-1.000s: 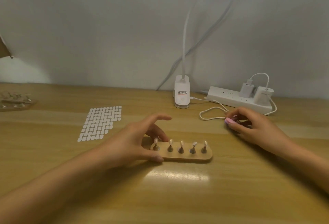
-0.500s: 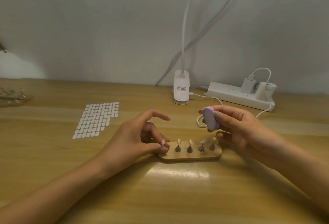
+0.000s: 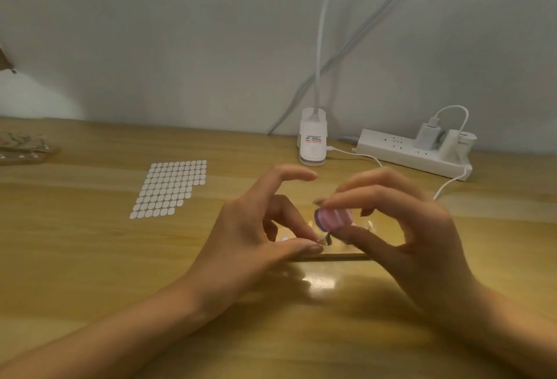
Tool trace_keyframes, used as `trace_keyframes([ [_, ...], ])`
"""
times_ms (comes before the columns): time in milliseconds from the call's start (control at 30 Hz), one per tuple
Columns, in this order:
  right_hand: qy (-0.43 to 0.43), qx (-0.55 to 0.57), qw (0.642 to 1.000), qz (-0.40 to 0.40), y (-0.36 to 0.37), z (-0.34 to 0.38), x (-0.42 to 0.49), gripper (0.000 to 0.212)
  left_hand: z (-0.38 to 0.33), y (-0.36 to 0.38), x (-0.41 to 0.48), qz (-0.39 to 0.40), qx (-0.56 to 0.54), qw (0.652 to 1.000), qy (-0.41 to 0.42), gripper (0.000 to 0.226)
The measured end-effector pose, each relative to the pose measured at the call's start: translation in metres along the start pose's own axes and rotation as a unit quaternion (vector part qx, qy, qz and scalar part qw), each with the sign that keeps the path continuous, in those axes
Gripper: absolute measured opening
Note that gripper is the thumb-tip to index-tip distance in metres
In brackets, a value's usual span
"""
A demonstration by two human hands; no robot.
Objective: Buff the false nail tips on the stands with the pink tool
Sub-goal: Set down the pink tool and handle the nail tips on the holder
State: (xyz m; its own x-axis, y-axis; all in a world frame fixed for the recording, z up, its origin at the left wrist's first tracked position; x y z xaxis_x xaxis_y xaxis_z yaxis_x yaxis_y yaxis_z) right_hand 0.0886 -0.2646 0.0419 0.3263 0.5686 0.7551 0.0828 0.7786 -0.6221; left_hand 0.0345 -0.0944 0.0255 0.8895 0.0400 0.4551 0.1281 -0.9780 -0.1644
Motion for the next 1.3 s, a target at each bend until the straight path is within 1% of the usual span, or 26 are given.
trace_keyframes([
  [67, -0.041, -0.042, 0.998, 0.013, 0.007, 0.005, -0.002, 0.017, -0.002, 0.001, -0.003, -0.016, -0.017, 1.000, 0.008, 0.062],
  [100, -0.044, -0.045, 0.998, 0.017, 0.008, 0.005, -0.003, 0.017, -0.003, 0.002, -0.003, -0.022, -0.022, 0.999, 0.015, 0.061],
  [200, -0.027, -0.028, 0.999, 0.010, 0.006, 0.001, -0.004, 0.020, -0.001, 0.002, -0.004, -0.031, -0.025, 0.999, 0.027, 0.058],
  [300, -0.042, -0.042, 0.998, 0.011, 0.004, 0.000, -0.005, 0.018, 0.002, 0.002, -0.005, -0.033, -0.046, 0.998, 0.016, 0.056],
  [400, -0.010, -0.020, 1.000, 0.007, 0.003, -0.001, -0.005, 0.023, 0.004, 0.003, -0.005, -0.037, -0.047, 0.998, 0.019, 0.053],
  [500, -0.030, -0.023, 0.999, 0.008, 0.005, 0.000, -0.004, 0.021, 0.002, 0.005, -0.005, -0.045, -0.051, 0.997, 0.029, 0.046],
  [600, 0.003, -0.003, 1.000, -0.003, 0.004, -0.003, -0.006, 0.023, 0.002, 0.004, -0.006, -0.047, -0.038, 0.998, 0.026, 0.048],
  [700, -0.028, -0.016, 0.999, 0.006, 0.005, 0.001, -0.008, 0.020, 0.000, 0.004, -0.006, -0.048, -0.034, 0.998, 0.031, 0.047],
  [800, 0.001, -0.006, 1.000, 0.001, 0.004, -0.002, -0.007, 0.021, 0.000, 0.004, -0.005, -0.050, -0.034, 0.998, 0.029, 0.047],
  [900, -0.027, -0.006, 1.000, 0.008, 0.008, 0.002, -0.008, 0.018, 0.000, 0.005, -0.005, -0.048, -0.041, 0.997, 0.031, 0.045],
  [933, -0.025, -0.009, 1.000, 0.006, 0.009, 0.000, -0.008, 0.019, 0.000, 0.005, -0.005, -0.049, -0.041, 0.998, 0.029, 0.045],
  [1033, 0.020, -0.005, 1.000, -0.005, 0.005, -0.010, -0.007, 0.024, 0.002, 0.004, -0.006, -0.045, -0.033, 0.998, 0.026, 0.047],
  [1133, 0.015, -0.004, 1.000, 0.001, 0.005, -0.012, -0.008, 0.021, 0.001, 0.005, -0.007, -0.040, -0.022, 0.998, 0.033, 0.049],
  [1233, 0.071, 0.013, 0.997, -0.027, -0.003, -0.018, -0.007, 0.023, 0.000, 0.004, -0.007, -0.046, -0.032, 0.998, 0.032, 0.047],
  [1300, 0.066, 0.023, 0.997, -0.030, -0.003, -0.014, -0.006, 0.022, -0.001, 0.004, -0.006, -0.048, -0.032, 0.998, 0.035, 0.047],
])
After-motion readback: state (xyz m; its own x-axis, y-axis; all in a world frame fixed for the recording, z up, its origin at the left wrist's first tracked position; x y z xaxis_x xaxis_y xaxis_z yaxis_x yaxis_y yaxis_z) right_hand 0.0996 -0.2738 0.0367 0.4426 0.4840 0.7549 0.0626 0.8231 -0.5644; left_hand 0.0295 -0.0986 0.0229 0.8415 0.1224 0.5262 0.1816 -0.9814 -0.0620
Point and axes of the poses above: each hand's wrist, its own x-axis towards the middle knuckle, its own y-axis out of the palm, z = x × y, the point moved 4 cm from there along x, towards the middle knuckle, and after that the axes turned 14 degrees about -x, right-handed, at the moved point
